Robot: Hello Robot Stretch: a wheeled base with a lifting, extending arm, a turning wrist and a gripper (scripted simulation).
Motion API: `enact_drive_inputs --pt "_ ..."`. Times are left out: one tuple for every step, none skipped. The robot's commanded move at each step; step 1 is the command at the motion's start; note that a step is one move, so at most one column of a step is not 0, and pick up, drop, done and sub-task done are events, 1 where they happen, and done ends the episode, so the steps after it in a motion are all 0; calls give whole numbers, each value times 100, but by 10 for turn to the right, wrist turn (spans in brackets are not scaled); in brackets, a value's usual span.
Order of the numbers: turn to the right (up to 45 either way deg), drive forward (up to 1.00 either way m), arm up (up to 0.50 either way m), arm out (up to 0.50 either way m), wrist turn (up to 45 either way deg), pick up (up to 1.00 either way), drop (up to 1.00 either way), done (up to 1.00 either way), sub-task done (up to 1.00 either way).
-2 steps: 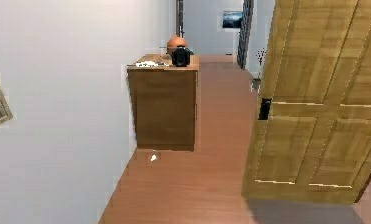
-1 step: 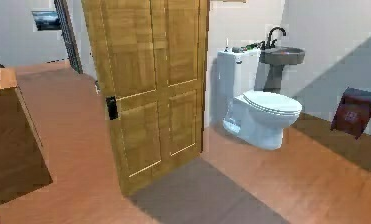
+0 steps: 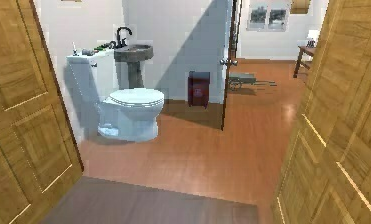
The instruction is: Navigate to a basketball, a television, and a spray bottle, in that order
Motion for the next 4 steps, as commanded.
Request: enact_drive_inputs --pt "0 55 0 0 0 0 0 0 0" --pt "180 0 0 0 0 0 0 0 0" --pt "0 15 0 0 0 0 0 0 0" --pt "-30 0 0 0 0 0 0 0 0"
